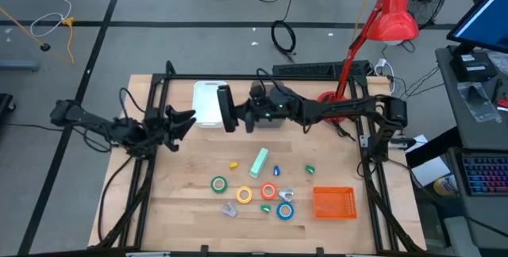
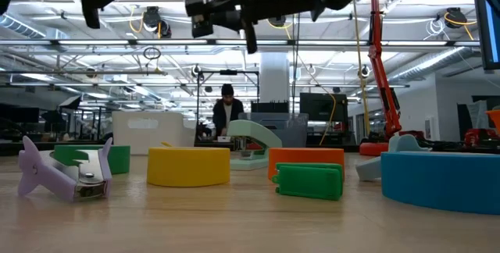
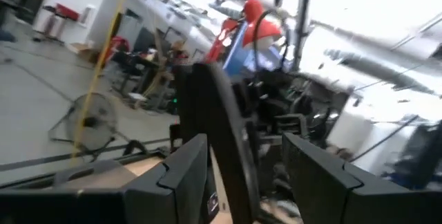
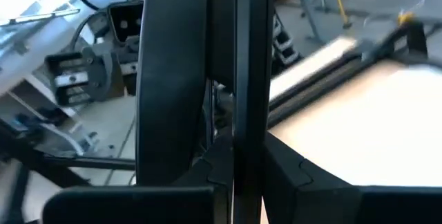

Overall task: Pick and place Stapler, Stapler remover, tape
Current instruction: Put the large black stapler into the white bin

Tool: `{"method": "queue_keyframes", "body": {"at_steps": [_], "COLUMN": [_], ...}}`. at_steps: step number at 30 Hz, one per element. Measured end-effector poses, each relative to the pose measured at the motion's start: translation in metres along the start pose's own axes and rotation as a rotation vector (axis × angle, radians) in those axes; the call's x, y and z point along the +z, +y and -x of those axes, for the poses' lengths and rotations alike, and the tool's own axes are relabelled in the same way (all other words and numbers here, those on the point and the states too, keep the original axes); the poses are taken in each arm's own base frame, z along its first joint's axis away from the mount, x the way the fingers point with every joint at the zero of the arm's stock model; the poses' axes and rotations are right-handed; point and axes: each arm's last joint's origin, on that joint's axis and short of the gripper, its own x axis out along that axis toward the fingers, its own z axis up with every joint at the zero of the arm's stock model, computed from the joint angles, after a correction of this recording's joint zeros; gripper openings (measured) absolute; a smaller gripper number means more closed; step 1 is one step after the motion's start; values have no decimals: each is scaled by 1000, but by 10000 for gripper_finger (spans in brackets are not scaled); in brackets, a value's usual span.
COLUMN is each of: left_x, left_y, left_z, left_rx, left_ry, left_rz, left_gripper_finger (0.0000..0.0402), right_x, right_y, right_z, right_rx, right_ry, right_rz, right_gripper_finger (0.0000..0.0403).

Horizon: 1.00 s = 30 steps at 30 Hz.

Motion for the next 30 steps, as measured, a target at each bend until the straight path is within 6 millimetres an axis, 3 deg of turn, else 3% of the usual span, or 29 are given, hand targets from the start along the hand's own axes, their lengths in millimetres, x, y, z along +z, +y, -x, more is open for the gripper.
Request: {"method": "queue_keyframes", "body": {"at_steps": [11,19,30], "left_x": [10,14,-1], "left_y": [-30,-51,-58], "left_z": [-40,-71,-107], "left_rx": [251,414,488], "left_ry": [47,81,103], "left_rz": [-257,-532,-564], "left_gripper_finger": [188,188,188], "right_x": [4,3,2], "right_y": [-1,-2,1], "right_z": [-4,-4,-4], "right_rx": [-178,-218,-274], "right_ry": [-89,-76,-92], "right_rz": [281,348,424], "right_gripper_finger": [33,33,33]}}
